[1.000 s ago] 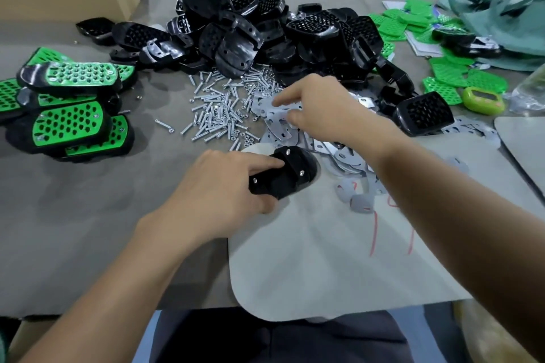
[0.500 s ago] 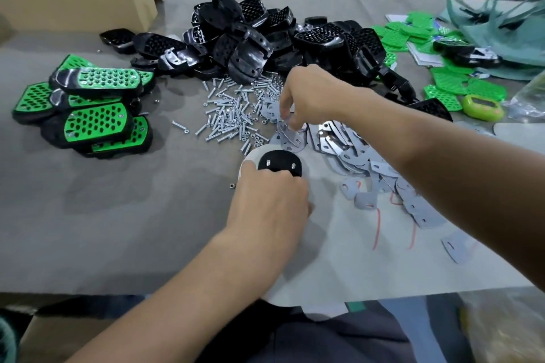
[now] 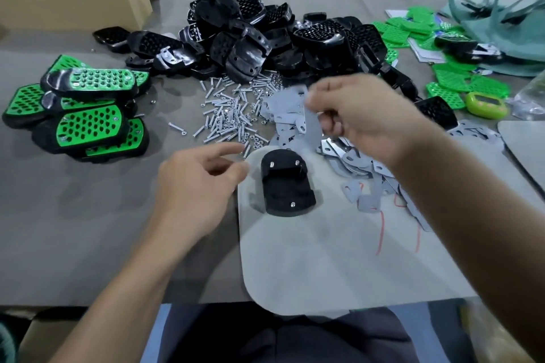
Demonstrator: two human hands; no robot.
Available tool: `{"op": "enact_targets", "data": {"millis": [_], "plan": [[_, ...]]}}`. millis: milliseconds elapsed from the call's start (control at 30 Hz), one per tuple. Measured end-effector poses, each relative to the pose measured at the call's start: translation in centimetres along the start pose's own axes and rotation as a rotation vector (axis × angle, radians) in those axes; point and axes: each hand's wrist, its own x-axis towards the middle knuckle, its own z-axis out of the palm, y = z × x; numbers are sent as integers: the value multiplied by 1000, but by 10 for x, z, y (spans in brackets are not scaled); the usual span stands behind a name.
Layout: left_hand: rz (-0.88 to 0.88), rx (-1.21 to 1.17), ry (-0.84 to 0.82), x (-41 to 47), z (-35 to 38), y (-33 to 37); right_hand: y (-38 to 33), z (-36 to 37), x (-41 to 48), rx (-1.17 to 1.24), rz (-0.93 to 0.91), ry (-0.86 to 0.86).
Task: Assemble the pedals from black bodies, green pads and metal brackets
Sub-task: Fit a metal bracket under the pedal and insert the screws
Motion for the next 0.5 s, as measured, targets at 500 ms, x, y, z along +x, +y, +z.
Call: {"op": "enact_targets", "data": {"millis": [500], "plan": [[-99,-152,-144,17,29,-5,68,49,-49,-489,-176,299]]}}
